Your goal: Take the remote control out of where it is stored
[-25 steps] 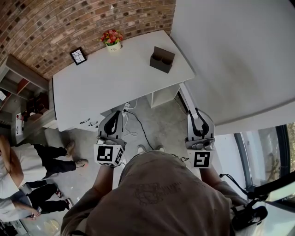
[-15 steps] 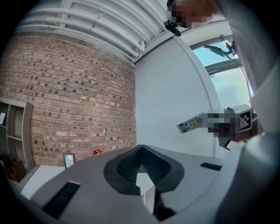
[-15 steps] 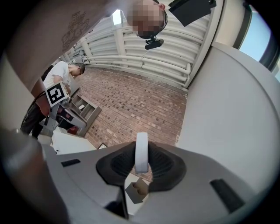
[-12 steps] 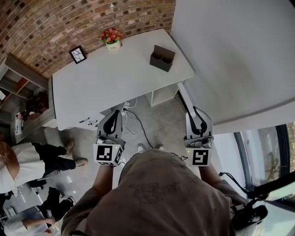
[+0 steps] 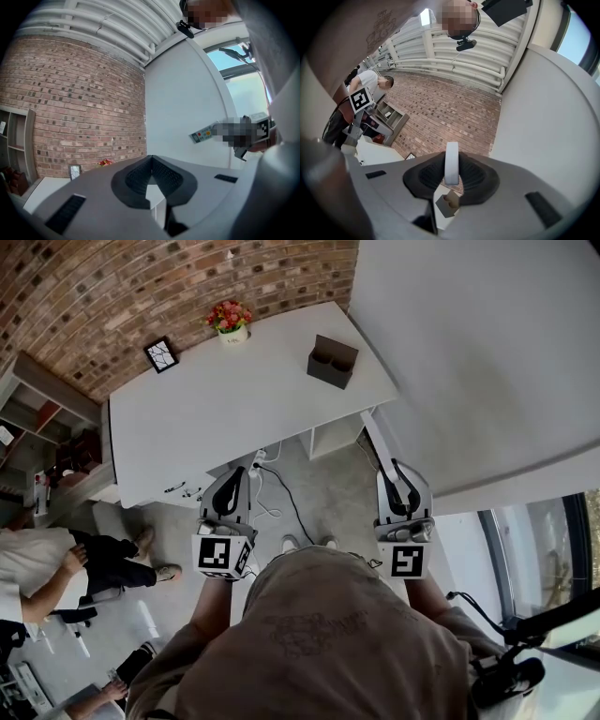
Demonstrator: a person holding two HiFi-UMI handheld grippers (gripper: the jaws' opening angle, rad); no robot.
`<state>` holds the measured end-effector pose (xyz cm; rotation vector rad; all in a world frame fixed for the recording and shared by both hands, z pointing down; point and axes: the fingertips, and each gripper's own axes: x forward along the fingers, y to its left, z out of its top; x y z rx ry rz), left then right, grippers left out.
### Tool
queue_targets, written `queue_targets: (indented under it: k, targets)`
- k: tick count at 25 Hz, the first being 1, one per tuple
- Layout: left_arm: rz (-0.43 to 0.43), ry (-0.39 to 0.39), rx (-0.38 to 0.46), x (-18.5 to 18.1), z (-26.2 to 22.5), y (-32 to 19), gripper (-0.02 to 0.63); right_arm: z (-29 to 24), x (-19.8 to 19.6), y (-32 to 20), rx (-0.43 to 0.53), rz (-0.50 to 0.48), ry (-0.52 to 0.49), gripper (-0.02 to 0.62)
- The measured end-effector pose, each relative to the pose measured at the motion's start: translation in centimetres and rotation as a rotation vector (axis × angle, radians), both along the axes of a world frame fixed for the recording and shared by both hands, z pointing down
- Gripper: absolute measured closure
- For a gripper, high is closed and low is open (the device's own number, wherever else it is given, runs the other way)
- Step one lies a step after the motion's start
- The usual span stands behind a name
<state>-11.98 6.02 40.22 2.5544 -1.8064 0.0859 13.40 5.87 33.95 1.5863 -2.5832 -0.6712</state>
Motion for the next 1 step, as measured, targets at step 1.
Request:
queue_targets:
  k: [1]
  targets:
    - [0.000, -0.001, 0.000, -0.02, 0.02, 0.00, 0.595, 0.03, 0.00, -0.03, 0.000, 0.001, 0.002, 0.513]
